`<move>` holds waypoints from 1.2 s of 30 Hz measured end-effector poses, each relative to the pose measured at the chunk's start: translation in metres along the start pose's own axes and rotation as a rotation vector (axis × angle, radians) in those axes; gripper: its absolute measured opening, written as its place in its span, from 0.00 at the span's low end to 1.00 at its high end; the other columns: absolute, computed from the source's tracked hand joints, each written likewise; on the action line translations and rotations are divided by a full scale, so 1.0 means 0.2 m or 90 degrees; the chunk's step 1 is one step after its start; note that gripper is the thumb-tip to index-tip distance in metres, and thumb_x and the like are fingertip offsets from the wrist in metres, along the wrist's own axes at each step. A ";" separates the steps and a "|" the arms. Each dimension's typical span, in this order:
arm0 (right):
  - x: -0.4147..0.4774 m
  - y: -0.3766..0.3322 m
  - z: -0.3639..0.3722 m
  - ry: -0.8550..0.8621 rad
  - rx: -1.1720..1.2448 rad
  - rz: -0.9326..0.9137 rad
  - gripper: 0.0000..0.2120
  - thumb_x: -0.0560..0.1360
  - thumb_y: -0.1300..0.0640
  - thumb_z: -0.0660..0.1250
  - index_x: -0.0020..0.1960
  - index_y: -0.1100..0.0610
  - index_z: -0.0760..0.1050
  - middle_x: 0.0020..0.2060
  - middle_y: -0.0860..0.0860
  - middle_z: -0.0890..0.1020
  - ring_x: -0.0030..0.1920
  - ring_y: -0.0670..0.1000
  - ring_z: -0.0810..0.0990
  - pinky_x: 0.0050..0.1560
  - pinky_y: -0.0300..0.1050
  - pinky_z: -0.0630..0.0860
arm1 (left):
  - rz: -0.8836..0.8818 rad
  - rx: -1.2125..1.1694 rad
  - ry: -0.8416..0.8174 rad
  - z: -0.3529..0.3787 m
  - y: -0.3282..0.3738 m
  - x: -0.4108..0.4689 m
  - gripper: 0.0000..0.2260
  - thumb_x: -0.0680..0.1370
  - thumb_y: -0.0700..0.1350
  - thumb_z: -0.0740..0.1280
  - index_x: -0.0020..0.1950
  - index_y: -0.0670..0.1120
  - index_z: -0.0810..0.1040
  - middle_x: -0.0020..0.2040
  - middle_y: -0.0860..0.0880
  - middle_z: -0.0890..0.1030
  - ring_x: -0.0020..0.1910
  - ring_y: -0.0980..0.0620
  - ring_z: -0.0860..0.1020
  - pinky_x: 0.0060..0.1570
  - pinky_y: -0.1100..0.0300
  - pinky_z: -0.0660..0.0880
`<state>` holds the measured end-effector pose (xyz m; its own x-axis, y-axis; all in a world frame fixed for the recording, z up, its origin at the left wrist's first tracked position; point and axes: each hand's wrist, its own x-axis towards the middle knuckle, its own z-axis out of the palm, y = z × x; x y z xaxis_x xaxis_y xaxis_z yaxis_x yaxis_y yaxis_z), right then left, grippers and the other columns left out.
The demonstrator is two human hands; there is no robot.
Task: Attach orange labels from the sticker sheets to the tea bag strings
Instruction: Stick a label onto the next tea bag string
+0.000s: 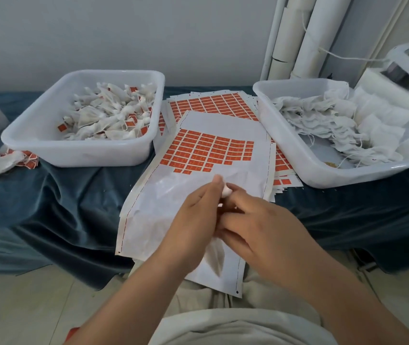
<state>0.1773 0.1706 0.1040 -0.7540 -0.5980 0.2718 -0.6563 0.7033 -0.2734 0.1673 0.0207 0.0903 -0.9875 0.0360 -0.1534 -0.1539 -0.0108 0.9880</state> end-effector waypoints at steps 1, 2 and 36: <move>0.01 0.01 -0.01 0.015 -0.003 0.004 0.03 0.79 0.51 0.73 0.50 0.49 0.85 0.47 0.46 0.83 0.42 0.46 0.82 0.39 0.39 0.78 | 0.001 0.001 0.001 0.01 0.00 0.00 0.21 0.87 0.59 0.54 0.49 0.58 0.86 0.47 0.53 0.87 0.50 0.55 0.86 0.54 0.55 0.81; 0.01 0.01 -0.02 0.025 -0.003 0.010 0.01 0.77 0.53 0.76 0.47 0.49 0.85 0.41 0.44 0.83 0.37 0.46 0.81 0.35 0.37 0.73 | 0.011 0.007 0.006 0.02 -0.01 -0.01 0.22 0.88 0.59 0.53 0.48 0.58 0.85 0.46 0.53 0.87 0.50 0.55 0.86 0.52 0.57 0.82; 0.01 0.10 -0.11 -0.011 0.161 0.190 0.08 0.81 0.46 0.68 0.50 0.47 0.84 0.43 0.39 0.82 0.47 0.41 0.79 0.46 0.31 0.72 | 0.079 -0.107 -0.036 -0.03 -0.06 0.01 0.13 0.77 0.55 0.69 0.49 0.48 0.89 0.48 0.49 0.87 0.48 0.53 0.84 0.40 0.64 0.78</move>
<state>0.1637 0.1928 0.1199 -0.9115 -0.3897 0.1315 -0.3931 0.7315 -0.5571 0.1664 0.0145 0.0780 -0.9965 0.0796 -0.0245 -0.0389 -0.1850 0.9820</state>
